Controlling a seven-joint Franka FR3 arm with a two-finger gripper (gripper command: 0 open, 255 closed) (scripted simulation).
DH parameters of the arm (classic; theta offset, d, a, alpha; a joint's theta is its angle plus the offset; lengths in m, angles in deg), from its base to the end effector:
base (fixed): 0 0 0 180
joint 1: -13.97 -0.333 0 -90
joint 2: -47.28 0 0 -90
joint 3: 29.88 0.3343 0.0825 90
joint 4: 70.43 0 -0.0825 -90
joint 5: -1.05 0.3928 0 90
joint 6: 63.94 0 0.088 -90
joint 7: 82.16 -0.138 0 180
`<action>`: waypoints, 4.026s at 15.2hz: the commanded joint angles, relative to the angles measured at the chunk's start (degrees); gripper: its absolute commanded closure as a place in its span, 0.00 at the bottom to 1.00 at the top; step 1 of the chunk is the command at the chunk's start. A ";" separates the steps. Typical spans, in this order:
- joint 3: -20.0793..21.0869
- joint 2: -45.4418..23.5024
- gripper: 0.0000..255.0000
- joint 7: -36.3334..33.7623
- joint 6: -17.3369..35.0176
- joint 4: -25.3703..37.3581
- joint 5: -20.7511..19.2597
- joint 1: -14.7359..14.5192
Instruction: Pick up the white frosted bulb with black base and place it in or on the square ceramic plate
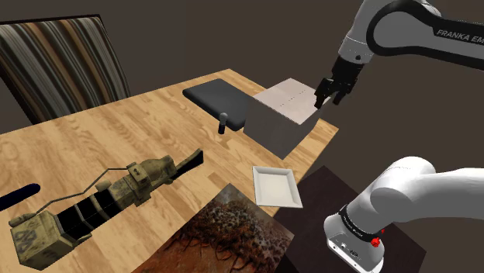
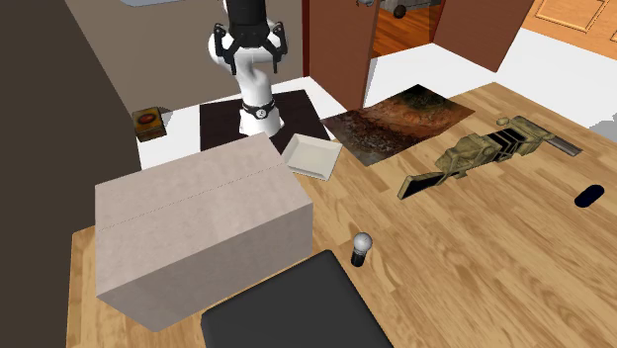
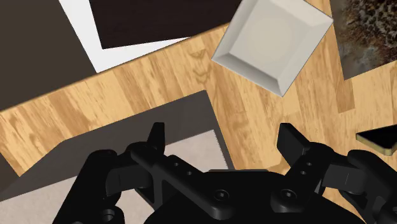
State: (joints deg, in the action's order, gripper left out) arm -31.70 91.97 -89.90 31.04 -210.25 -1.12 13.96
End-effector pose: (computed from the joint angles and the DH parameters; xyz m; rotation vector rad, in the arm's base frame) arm 0.3096 -0.0164 0.5374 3.1168 -0.2407 -0.0031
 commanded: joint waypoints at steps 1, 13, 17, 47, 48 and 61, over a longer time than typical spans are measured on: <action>0.00 0.00 0.00 0.00 0.00 0.00 0.00 0.00; 4.52 -27.64 0.00 -2.10 13.17 11.44 -0.81 -2.72; 5.86 -36.98 0.00 -3.05 15.38 17.45 -2.00 -3.42; 7.73 -85.43 0.00 -5.64 14.66 60.70 -10.64 -9.88; 7.73 -85.43 0.00 -5.64 14.66 60.70 -10.64 -9.88; 7.73 -85.44 1.00 -5.64 14.64 60.71 -10.63 -9.88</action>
State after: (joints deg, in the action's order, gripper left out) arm -23.97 6.53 -95.54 45.69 -149.54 -11.75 4.08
